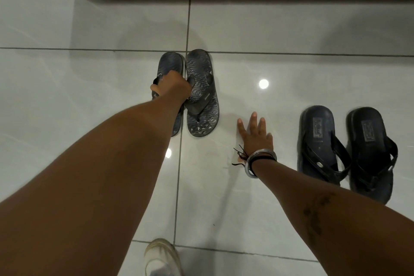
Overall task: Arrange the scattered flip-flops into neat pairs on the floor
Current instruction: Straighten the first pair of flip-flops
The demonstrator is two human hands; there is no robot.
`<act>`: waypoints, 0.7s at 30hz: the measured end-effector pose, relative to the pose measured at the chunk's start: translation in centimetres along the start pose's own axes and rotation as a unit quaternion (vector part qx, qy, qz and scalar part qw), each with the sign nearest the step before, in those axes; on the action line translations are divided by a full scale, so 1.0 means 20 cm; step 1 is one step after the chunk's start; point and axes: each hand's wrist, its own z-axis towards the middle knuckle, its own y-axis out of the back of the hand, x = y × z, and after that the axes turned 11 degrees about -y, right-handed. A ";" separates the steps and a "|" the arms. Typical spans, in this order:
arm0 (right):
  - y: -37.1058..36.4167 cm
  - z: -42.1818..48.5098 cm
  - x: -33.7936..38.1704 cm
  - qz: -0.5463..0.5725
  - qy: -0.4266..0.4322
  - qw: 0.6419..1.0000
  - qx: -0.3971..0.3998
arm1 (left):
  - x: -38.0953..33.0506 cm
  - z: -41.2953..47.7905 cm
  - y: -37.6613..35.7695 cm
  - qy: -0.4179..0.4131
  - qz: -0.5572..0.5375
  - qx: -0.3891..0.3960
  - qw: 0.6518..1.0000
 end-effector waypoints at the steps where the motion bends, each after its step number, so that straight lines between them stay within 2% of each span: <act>1: 0.00 0.00 0.00 0.006 0.001 1.000 0.001 | 0.00 0.00 0.00 0.003 -0.002 0.002 1.000; 8: -0.02 0.00 -0.01 0.042 0.001 0.999 0.015 | 0.02 0.01 -0.03 0.023 -0.007 -0.018 1.000; 13: 0.00 -0.01 0.00 0.020 0.000 1.000 0.021 | -0.02 -0.09 -0.04 0.007 0.064 -0.075 0.995; 17: 0.09 -0.05 -0.05 -0.010 0.018 0.999 0.040 | -0.17 -0.29 -0.11 -0.121 0.144 -0.117 0.975; 19: 0.13 -0.05 -0.16 0.001 0.018 0.999 0.034 | -0.29 -0.39 -0.19 -0.208 0.137 -0.090 0.964; 21: 0.17 -0.05 -0.36 0.031 -0.021 0.999 0.005 | -0.40 -0.48 -0.28 -0.266 0.129 -0.034 0.955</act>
